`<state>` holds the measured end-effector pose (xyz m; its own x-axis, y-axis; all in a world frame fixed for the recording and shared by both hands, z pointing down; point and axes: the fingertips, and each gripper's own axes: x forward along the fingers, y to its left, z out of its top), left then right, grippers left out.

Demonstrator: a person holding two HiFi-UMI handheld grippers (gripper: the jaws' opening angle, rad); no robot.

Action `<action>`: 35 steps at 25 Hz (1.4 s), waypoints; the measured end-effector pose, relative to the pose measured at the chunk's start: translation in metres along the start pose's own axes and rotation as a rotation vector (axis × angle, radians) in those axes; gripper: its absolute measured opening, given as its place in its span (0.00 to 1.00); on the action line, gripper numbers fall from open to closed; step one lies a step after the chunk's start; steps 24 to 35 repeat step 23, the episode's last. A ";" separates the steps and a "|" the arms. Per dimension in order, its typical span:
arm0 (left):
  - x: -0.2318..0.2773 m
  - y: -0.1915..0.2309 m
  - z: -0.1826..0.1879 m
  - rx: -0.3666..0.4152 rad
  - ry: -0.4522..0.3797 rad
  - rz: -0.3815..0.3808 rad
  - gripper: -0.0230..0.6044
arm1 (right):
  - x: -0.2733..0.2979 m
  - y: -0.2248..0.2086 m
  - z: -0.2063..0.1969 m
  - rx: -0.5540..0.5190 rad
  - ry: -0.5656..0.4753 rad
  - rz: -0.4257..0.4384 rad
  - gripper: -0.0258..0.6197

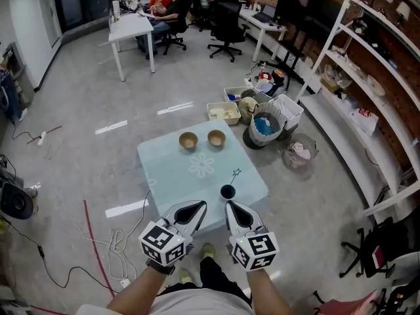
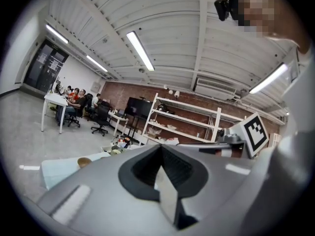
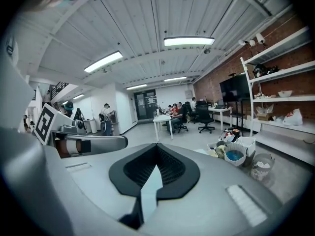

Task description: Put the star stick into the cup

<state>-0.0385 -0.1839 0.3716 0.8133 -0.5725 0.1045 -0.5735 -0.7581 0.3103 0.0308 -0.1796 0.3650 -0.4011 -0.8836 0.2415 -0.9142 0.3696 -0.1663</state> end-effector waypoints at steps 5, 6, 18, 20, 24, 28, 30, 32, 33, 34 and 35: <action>-0.020 -0.011 0.013 0.031 -0.050 -0.007 0.04 | -0.017 0.019 0.011 -0.032 -0.056 -0.003 0.06; -0.021 -0.015 0.015 0.040 -0.057 -0.009 0.04 | -0.020 0.020 0.013 -0.037 -0.066 -0.002 0.06; -0.043 -0.007 0.013 0.076 -0.105 0.013 0.04 | -0.017 0.046 0.006 -0.081 -0.085 0.017 0.06; -0.045 -0.004 0.008 0.081 -0.109 0.015 0.04 | -0.015 0.048 0.000 -0.087 -0.086 0.021 0.06; -0.050 -0.002 0.009 0.089 -0.113 0.016 0.04 | -0.012 0.055 -0.001 -0.093 -0.085 0.025 0.06; -0.050 -0.002 0.009 0.089 -0.113 0.016 0.04 | -0.012 0.055 -0.001 -0.093 -0.085 0.025 0.06; -0.050 -0.002 0.009 0.089 -0.113 0.016 0.04 | -0.012 0.055 -0.001 -0.093 -0.085 0.025 0.06; -0.050 -0.002 0.009 0.089 -0.113 0.016 0.04 | -0.012 0.055 -0.001 -0.093 -0.085 0.025 0.06; -0.050 -0.002 0.009 0.089 -0.113 0.016 0.04 | -0.012 0.055 -0.001 -0.093 -0.085 0.025 0.06; -0.050 -0.002 0.009 0.089 -0.113 0.016 0.04 | -0.012 0.055 -0.001 -0.093 -0.085 0.025 0.06; -0.050 -0.002 0.009 0.089 -0.113 0.016 0.04 | -0.012 0.055 -0.001 -0.093 -0.085 0.025 0.06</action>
